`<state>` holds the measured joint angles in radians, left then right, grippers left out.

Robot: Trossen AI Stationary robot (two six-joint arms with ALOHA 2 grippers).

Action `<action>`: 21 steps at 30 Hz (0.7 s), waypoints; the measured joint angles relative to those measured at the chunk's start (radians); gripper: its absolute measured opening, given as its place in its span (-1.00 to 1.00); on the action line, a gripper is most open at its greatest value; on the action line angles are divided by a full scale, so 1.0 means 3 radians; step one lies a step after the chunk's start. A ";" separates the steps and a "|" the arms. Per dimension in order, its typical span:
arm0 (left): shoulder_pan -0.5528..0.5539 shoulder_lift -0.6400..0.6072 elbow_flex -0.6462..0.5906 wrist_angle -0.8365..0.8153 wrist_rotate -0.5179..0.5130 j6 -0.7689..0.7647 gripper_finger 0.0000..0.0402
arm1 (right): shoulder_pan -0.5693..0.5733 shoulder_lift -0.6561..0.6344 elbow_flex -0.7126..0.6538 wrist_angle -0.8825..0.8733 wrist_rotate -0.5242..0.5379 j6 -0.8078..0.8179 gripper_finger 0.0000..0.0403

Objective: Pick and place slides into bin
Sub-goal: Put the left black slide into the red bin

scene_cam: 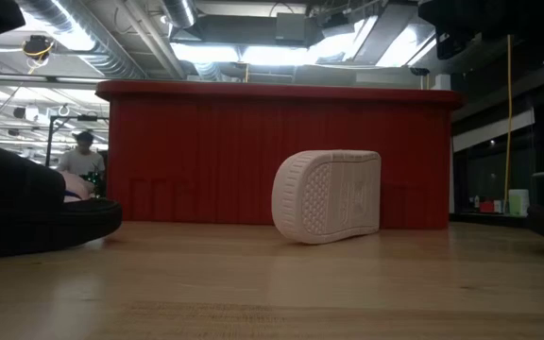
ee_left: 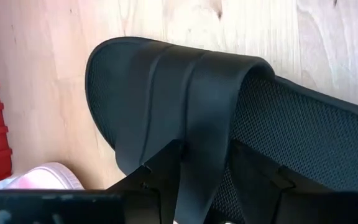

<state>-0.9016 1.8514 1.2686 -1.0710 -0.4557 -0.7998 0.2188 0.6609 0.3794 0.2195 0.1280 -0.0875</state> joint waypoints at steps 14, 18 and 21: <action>0.0005 -0.0024 -0.0003 -0.0033 -0.0252 -0.0054 -0.52 | 0.0001 0.0001 0.0000 0.0000 0.0005 0.0000 -0.97; 0.0006 -0.0023 -0.0004 -0.0033 -0.0270 -0.0006 -0.53 | 0.0001 0.0000 0.0000 0.0000 0.0006 0.0000 -0.97; 0.0006 -0.0023 -0.0004 -0.0032 -0.0267 0.0069 -0.59 | 0.0001 0.0000 0.0000 0.0000 0.0006 0.0000 -0.97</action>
<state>-0.8997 1.8444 1.2675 -1.0805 -0.5359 -0.7791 0.2192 0.6610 0.3794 0.2195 0.1299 -0.0875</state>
